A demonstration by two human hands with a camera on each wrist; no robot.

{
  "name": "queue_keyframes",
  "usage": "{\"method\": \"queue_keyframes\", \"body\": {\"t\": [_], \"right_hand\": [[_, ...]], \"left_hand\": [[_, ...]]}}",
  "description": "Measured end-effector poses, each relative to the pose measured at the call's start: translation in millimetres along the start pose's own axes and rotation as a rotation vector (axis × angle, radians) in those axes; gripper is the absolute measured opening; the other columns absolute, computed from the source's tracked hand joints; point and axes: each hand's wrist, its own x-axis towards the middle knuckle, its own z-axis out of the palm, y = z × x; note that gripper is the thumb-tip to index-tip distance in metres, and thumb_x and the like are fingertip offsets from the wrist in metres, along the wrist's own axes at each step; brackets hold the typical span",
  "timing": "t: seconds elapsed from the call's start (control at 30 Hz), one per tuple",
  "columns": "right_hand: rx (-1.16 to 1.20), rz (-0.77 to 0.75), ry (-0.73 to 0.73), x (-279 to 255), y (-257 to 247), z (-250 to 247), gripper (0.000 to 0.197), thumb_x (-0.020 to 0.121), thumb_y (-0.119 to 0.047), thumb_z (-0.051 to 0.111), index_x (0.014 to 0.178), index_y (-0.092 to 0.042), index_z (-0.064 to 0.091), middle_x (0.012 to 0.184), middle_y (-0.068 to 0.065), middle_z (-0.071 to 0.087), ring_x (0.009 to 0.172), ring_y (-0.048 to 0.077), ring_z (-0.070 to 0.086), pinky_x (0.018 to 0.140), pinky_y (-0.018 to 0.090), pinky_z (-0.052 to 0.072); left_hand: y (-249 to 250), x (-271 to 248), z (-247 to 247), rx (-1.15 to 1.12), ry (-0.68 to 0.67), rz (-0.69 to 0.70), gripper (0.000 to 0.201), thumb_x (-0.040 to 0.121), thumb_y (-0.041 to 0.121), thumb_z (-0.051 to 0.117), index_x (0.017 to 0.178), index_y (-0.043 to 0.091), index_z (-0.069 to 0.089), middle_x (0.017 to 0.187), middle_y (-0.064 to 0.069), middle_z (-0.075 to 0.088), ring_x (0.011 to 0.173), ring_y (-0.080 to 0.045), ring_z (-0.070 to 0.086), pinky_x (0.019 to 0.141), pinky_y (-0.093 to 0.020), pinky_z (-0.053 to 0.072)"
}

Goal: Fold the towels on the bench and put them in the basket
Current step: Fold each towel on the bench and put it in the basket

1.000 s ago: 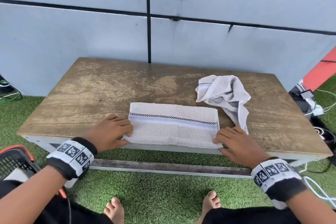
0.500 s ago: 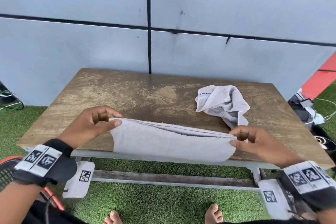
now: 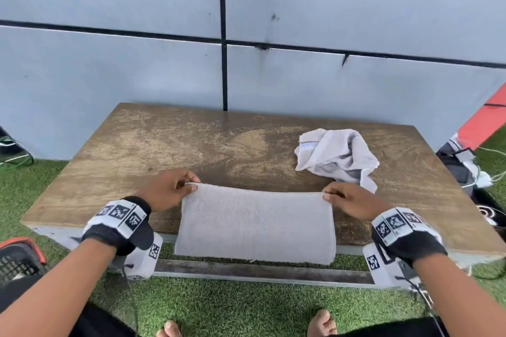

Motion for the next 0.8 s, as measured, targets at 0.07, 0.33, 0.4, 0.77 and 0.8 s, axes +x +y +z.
{"method": "queue_keyframes", "body": {"t": [0.07,0.33,0.4,0.77,0.8], "right_hand": [[-0.042,0.042,0.025,11,5,2,0.012,0.096,-0.033,0.047,0.091,-0.027,0.056,0.091,-0.006,0.061,0.085,0.01,0.056,0.068,0.021,0.037],[-0.401,0.156,0.256,24,-4,8,0.022,0.095,-0.025,0.041,0.113,-0.019,0.054,0.124,-0.002,0.053,0.117,0.022,0.048,0.098,0.04,0.034],[-0.456,0.074,0.359,19,-20,18,0.028,0.095,-0.026,0.038,0.12,-0.019,0.048,0.127,0.001,0.047,0.122,0.022,0.042,0.1,0.04,0.031],[-0.401,-0.088,0.181,-6,-61,109,0.084,0.078,-0.063,-0.019,0.15,-0.022,0.0,0.157,-0.007,-0.008,0.143,0.009,-0.014,0.114,0.032,-0.013],[-0.411,-0.073,0.188,-6,-59,108,0.082,0.079,-0.062,-0.017,0.149,-0.022,-0.002,0.156,-0.007,-0.012,0.142,0.009,-0.017,0.115,0.033,-0.013]], "left_hand": [[4,9,6,-0.026,0.014,0.0,0.009,0.092,0.023,0.056,0.099,0.021,0.062,0.099,0.008,0.065,0.093,-0.008,0.058,0.073,-0.017,0.04],[9,26,18,0.138,0.143,-0.003,0.013,0.093,0.021,0.05,0.104,0.021,0.056,0.106,0.003,0.059,0.095,-0.015,0.057,0.091,-0.035,0.046],[19,24,22,0.216,0.219,0.084,0.018,0.093,0.02,0.047,0.109,0.021,0.057,0.108,0.007,0.056,0.093,-0.014,0.057,0.095,-0.045,0.044],[56,-22,112,0.587,0.032,0.183,0.068,0.095,0.052,-0.002,0.15,0.015,0.012,0.157,-0.003,0.011,0.144,-0.021,0.005,0.117,-0.042,0.002],[53,-22,113,0.583,0.052,0.164,0.067,0.096,0.053,0.002,0.15,0.015,0.014,0.156,-0.003,0.013,0.144,-0.02,0.007,0.115,-0.041,0.002]]}}
